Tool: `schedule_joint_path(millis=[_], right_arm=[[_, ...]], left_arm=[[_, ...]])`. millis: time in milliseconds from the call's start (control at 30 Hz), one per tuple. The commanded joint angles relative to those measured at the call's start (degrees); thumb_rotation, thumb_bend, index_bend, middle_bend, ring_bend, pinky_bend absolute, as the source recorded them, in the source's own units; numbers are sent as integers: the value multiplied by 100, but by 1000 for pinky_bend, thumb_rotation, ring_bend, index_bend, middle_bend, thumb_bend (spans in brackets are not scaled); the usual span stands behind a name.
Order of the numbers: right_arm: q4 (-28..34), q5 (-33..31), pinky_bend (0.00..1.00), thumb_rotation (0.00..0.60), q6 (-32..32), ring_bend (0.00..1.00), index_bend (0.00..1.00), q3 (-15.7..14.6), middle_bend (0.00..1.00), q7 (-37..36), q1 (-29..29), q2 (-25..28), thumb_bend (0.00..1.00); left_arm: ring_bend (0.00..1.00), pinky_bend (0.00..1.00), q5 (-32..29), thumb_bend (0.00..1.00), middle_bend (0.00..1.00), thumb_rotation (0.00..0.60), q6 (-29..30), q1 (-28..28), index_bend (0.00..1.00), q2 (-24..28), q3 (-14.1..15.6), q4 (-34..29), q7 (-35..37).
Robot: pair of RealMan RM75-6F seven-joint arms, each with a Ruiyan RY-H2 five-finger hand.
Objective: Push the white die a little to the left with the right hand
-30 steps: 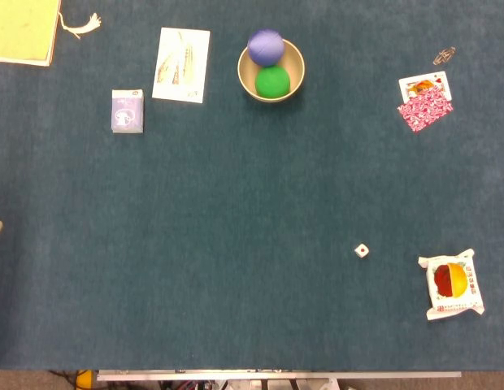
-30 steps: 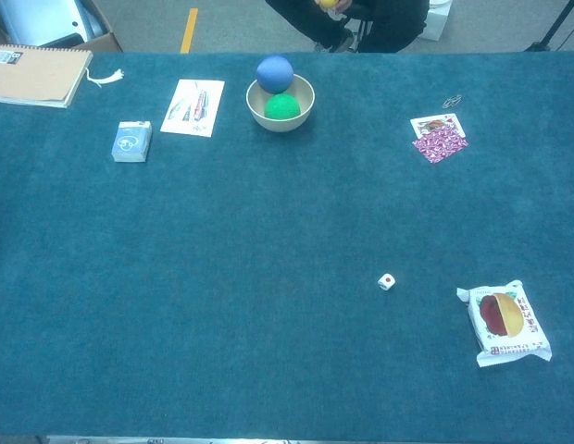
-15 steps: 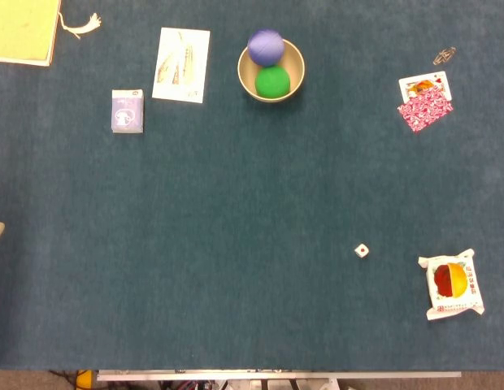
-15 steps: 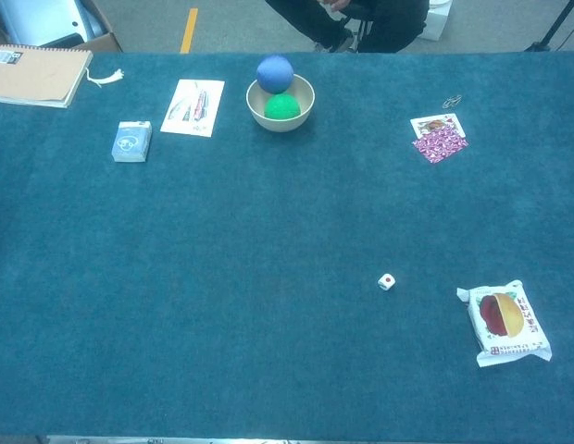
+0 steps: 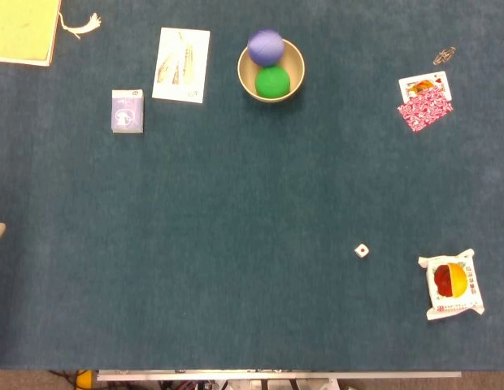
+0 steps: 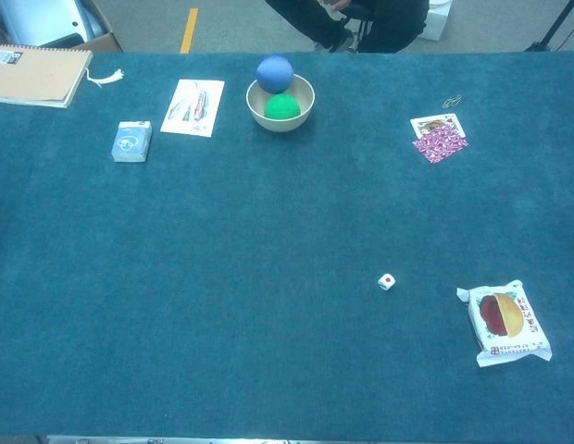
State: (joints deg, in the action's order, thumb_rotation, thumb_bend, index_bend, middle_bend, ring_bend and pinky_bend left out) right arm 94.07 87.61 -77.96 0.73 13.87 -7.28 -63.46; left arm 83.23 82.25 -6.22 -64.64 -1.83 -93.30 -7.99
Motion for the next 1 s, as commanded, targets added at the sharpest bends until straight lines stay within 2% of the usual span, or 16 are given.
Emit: schedule_joint_path(millis=[33,133,433,600,800,867,1000], right_arm=[[365,-86,930,600,266,765,57,-13,642,472,-142,190,506],[621,-215,970,600,449,808,25,-9,697,811,-227,274,542],[1211,-766,1000,600,871,882,21,20,795,1759,-443,354,575],[1896,-1514,1000,600,1343,907,21,20,826,2459,-699,643,583],[2568,-2582,1000,600,1680,933,21,118,859,3150,-1129,849,640],[2719,-2931,1000,600,1795,934,22,142,860,3261,-1302,908,645],[2797,-3239,1000,600,1776,935,21,107,860,3495,-1515,878,646]], left_arm=[[81,292,13,20,158,600,22,8,401,6,-2,-11,1],[81,292,13,20,158,600,27,13,401,14,0,-19,6],[81,292,22,20,158,600,36,19,401,43,-1,-40,32],[81,292,9,21,159,600,15,16,401,42,2,-34,31],[81,292,15,20,159,600,16,18,401,38,7,-33,22],[81,292,17,20,159,600,17,20,401,35,11,-29,18],[81,292,7,20,159,600,5,12,401,31,3,-27,13]])
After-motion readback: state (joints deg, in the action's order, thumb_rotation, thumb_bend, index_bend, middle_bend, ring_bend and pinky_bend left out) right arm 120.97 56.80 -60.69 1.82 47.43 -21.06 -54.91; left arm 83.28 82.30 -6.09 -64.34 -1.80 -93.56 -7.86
